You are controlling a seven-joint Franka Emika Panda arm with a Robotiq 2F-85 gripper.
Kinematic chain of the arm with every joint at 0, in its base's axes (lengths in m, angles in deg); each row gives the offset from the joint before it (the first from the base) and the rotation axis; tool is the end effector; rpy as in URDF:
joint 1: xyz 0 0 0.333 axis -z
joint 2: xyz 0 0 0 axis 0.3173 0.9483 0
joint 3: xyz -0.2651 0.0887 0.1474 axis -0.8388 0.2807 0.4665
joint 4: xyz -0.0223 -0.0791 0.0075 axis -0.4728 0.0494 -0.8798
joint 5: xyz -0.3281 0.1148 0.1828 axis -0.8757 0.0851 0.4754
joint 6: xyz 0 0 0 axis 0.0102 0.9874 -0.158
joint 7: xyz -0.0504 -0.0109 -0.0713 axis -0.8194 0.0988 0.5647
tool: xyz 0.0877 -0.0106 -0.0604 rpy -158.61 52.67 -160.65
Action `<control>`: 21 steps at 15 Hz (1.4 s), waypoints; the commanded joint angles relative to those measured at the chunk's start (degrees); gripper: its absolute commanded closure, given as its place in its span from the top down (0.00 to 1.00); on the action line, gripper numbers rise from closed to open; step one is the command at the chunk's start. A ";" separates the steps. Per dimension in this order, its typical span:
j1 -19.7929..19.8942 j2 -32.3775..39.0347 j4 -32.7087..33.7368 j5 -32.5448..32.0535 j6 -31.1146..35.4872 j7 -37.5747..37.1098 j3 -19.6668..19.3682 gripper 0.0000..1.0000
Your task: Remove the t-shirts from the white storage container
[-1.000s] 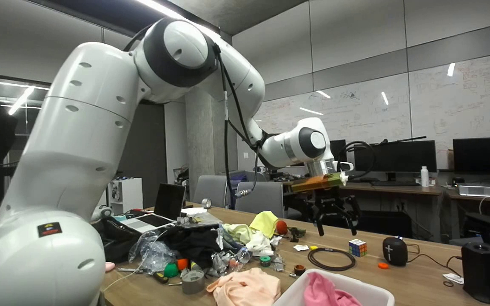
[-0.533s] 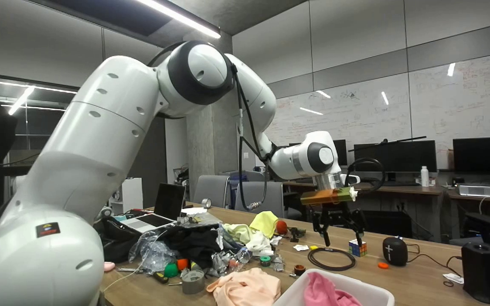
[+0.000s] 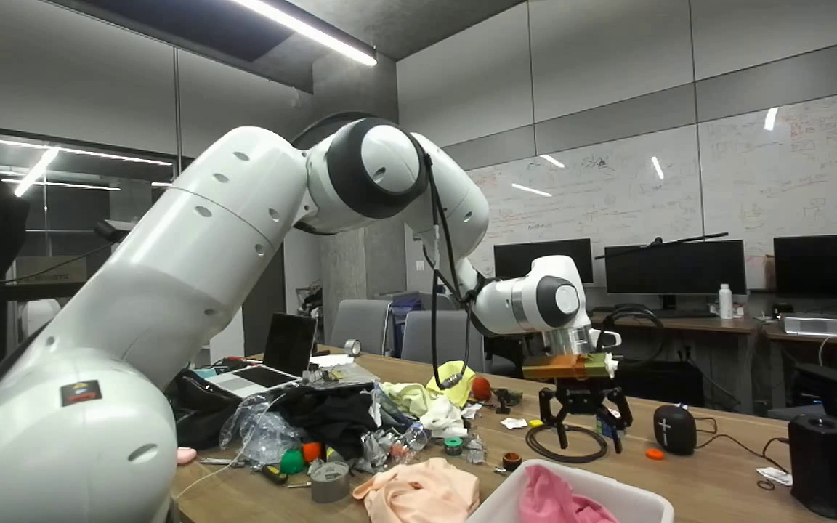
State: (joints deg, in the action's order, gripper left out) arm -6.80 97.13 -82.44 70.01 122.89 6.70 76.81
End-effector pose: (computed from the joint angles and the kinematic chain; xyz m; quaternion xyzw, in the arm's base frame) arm 0.6530 -0.2180 0.2651 0.9949 -0.0044 -0.0235 0.0975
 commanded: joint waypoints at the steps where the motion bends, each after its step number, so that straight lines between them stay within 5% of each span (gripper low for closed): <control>1: 0.93 4.27 4.58 2.31 -2.36 1.26 1.33 1.00; 21: 1.27 12.78 7.92 6.05 -5.88 -0.29 3.10 1.00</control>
State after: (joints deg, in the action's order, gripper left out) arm -6.30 108.20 -76.05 73.63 118.46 6.62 78.64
